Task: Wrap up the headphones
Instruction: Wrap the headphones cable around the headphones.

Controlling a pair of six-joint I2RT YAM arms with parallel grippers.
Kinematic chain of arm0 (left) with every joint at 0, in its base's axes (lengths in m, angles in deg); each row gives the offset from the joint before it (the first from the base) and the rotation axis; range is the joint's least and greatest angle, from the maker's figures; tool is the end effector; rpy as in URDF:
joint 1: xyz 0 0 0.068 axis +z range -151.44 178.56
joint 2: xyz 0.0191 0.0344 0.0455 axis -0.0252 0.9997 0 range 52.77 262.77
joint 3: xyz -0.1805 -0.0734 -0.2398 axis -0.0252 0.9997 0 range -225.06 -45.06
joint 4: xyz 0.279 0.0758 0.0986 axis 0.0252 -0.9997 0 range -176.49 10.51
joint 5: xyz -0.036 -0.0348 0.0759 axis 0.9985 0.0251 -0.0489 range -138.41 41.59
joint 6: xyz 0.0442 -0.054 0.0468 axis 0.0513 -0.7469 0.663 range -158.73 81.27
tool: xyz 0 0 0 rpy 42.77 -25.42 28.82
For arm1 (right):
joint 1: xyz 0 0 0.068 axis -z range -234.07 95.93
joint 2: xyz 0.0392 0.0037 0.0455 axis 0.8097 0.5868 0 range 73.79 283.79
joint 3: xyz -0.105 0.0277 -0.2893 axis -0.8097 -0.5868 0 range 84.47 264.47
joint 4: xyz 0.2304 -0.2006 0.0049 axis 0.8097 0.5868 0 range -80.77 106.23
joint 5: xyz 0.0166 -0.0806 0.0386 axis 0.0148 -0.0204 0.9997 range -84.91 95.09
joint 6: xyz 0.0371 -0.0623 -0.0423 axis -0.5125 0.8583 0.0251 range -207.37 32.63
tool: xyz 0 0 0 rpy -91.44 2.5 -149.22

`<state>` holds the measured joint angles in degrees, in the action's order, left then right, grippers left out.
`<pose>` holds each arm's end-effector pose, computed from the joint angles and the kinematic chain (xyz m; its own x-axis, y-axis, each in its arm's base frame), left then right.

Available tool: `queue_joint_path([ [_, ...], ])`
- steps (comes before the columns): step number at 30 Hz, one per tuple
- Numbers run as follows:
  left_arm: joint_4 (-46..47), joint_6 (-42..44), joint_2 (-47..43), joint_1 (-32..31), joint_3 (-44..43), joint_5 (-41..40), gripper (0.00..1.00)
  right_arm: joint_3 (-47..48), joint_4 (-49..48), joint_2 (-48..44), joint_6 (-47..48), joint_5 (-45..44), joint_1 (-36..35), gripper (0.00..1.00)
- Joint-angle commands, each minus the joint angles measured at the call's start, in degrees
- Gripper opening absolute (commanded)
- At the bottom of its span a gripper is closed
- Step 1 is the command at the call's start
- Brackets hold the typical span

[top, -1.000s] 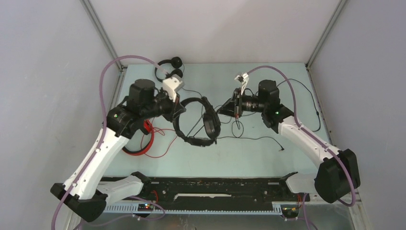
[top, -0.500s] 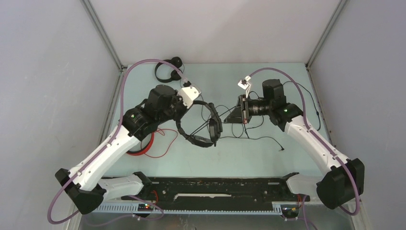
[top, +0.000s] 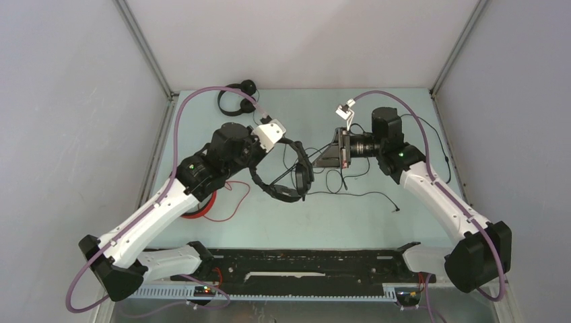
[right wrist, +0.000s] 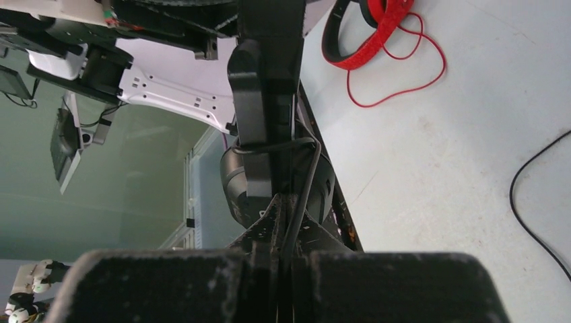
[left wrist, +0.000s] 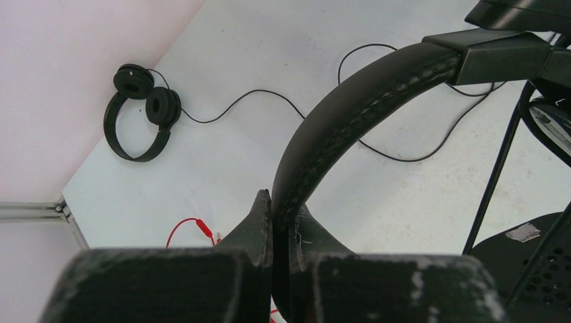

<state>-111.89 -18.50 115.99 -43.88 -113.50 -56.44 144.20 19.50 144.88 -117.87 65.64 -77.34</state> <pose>0.2282 -0.1948 0.4017 -0.1171 0.5710 -0.8126 0.6575 0.6578 0.3675 0.2708 0.1863 0.3593 -0.7677 -0.0585 -0.6381 -0.6363 0.1875 0.7483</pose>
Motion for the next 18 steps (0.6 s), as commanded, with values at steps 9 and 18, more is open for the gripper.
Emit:
queue_joint_path([
  [9,-1.62,5.98,-1.19,0.33,4.42,-11.02,0.0,3.33,-7.82,2.18,-4.15,-0.43,1.47,0.0],
  [18,4.6,14.35,-1.7,0.34,7.43,-13.6,0.0,3.36,-12.42,2.91,-12.47,-0.52,2.09,0.0],
])
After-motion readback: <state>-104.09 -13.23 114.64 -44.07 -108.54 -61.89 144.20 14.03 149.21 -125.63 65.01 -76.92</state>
